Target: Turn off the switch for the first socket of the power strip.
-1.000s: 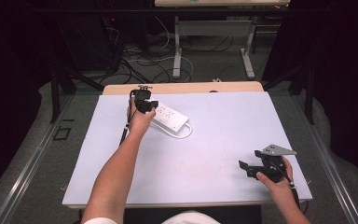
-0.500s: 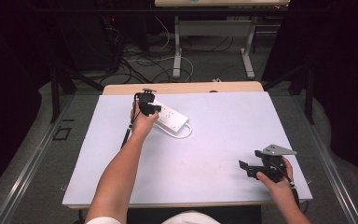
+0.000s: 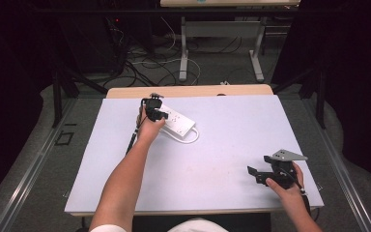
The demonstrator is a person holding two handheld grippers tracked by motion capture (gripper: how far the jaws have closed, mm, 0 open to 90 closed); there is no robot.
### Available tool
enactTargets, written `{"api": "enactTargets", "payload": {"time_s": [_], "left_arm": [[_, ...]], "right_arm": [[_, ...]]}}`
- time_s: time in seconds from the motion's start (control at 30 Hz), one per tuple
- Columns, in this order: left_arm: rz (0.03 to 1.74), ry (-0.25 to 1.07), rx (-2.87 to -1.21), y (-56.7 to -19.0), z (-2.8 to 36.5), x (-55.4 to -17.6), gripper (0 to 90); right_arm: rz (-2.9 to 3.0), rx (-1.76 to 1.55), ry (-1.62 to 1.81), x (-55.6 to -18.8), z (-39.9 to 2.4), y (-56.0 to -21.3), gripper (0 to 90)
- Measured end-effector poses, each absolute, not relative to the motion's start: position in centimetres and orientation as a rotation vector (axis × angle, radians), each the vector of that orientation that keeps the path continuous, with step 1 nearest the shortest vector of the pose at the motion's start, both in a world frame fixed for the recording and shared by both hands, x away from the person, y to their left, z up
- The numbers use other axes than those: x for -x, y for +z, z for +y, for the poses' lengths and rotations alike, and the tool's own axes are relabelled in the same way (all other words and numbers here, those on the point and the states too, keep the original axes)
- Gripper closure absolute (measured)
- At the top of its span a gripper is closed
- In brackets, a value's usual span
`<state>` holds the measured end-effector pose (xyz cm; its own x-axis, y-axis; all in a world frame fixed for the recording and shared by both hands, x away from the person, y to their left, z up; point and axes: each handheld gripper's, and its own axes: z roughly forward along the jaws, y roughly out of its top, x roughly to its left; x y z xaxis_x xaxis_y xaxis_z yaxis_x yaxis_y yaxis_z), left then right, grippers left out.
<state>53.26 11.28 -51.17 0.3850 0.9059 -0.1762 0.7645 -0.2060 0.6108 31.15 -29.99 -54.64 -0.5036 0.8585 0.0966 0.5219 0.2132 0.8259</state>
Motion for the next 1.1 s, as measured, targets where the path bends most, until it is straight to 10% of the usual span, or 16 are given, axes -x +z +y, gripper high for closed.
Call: {"api": "enactTargets", "payload": {"time_s": [1.1], "left_arm": [[1.446, 0.256, -2.048, -52.13, 11.18, -53.15, 90.0]], "right_arm": [[2.115, -1.278, 1.204, -31.16, -29.96, -54.62, 16.9]]}}
